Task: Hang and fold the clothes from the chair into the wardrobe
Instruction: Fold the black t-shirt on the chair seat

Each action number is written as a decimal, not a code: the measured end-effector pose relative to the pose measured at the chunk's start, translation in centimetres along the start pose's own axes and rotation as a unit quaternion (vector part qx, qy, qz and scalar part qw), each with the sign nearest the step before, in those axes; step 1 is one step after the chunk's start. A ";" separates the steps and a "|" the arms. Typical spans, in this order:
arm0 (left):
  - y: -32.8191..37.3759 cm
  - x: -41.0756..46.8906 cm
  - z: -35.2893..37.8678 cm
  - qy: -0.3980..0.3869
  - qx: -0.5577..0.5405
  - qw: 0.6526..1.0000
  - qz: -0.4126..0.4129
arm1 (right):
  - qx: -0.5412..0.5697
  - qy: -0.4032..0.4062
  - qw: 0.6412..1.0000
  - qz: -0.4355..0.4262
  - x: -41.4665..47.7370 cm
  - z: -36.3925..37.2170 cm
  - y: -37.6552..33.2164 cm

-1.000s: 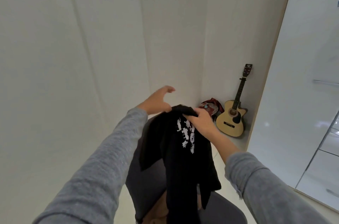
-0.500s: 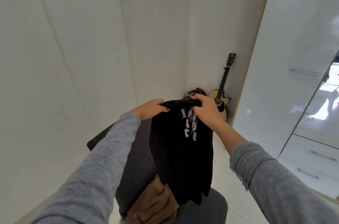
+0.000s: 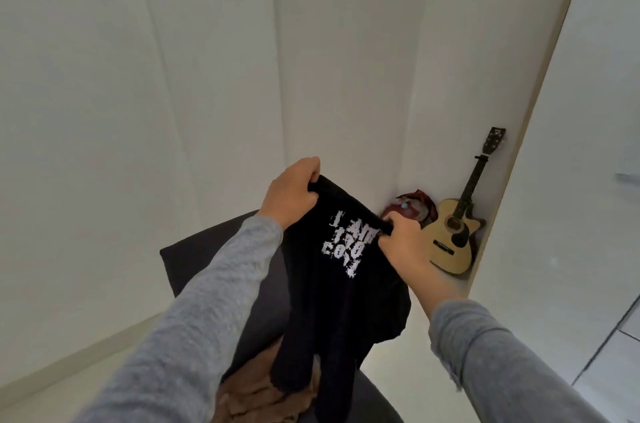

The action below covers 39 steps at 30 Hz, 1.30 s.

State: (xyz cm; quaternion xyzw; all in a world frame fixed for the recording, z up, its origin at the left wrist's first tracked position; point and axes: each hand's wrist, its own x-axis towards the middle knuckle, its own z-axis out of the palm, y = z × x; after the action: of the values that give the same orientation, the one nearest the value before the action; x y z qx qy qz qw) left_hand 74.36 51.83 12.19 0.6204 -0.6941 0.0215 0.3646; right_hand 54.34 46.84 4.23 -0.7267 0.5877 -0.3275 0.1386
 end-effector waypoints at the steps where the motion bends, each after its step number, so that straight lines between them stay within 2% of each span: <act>1: 0.2 -0.5 0.3 0.006 0.011 1.000 -0.006 | 0.006 -0.009 1.000 0.003 -0.2 -0.1 0.9; 4: 1.1 -2.9 1.2 0.007 0.058 0.998 -0.038 | 0.044 -0.038 0.998 0.009 -1.2 -0.4 3.3; 16: 3.4 -8.5 0.8 0.087 0.049 0.975 -0.200 | 0.221 -0.054 0.974 -0.007 -2.2 -2.0 4.8; 20: 4.4 -9.7 0.3 0.152 0.013 0.952 -0.265 | 0.227 -0.070 0.970 -0.054 -2.8 -2.4 4.1; 23: 5.1 -10.7 -0.6 0.171 -0.003 0.937 -0.304 | 0.224 -0.098 0.967 -0.072 -3.1 -3.0 4.1; 27: 5.8 -12.4 -1.6 0.131 0.016 0.936 -0.326 | 0.233 -0.131 0.958 -0.105 -4.0 -4.2 4.5; 31: 7.7 -14.6 -2.0 0.133 0.024 0.931 -0.339 | 0.245 -0.143 0.950 -0.127 -5.9 -6.0 4.8; 39: 12.2 -19.1 -2.0 0.165 0.001 0.933 -0.320 | 0.248 -0.090 0.950 -0.166 -10.4 -9.8 6.2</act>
State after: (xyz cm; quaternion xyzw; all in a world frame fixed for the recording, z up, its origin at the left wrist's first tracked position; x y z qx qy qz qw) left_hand 63.90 71.73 8.62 0.7975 -0.3891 0.0060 0.4610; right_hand 42.33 56.82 4.66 -0.7829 0.3443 -0.4147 0.3108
